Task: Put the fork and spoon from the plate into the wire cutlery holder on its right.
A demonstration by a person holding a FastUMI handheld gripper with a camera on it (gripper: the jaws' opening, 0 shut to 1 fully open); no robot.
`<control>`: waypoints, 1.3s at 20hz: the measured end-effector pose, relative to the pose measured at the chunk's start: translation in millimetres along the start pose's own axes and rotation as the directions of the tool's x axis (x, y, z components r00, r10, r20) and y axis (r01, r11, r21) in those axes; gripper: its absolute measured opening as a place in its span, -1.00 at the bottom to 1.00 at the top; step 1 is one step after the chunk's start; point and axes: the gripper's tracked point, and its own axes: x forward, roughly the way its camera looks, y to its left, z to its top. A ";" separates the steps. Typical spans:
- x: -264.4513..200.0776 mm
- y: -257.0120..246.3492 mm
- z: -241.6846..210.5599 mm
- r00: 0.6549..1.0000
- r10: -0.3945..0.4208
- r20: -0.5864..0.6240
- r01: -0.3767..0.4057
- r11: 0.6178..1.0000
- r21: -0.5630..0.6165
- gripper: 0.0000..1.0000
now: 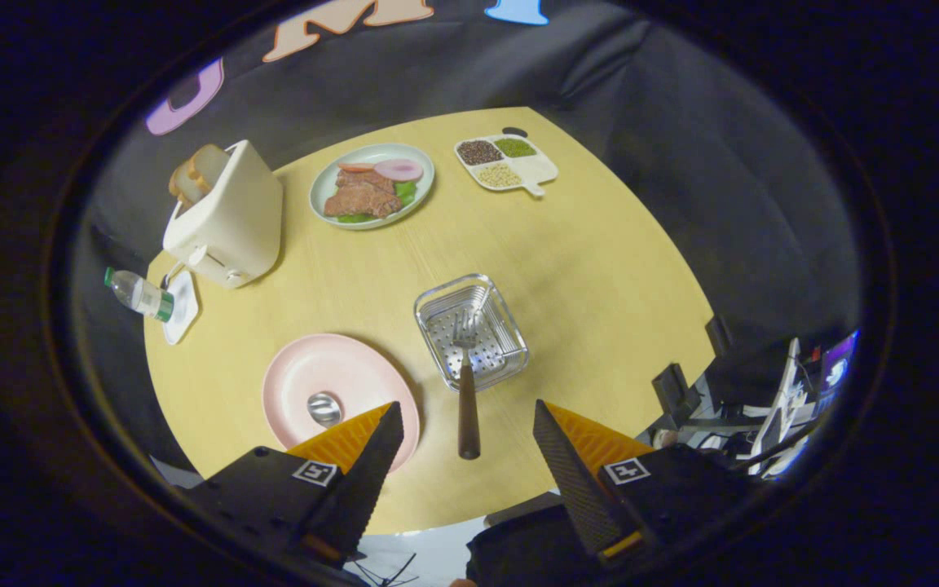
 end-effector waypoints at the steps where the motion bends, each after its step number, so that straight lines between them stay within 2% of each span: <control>1: -4.9 1.9 -0.9 1.000 -0.002 0.014 0.002 1.000 -0.014 1.00; 7: -38.3 20.1 -8.6 0.990 -0.008 0.144 0.018 0.997 -0.072 1.00; 13: -60.3 54.3 -24.8 0.953 0.038 0.301 -0.014 0.996 -0.083 1.00; 17: -54.7 81.8 -50.3 0.929 0.089 0.360 -0.060 0.994 -0.092 1.00; 26: -9.9 113.1 -110.8 0.868 0.114 0.483 -0.049 0.988 -0.145 1.00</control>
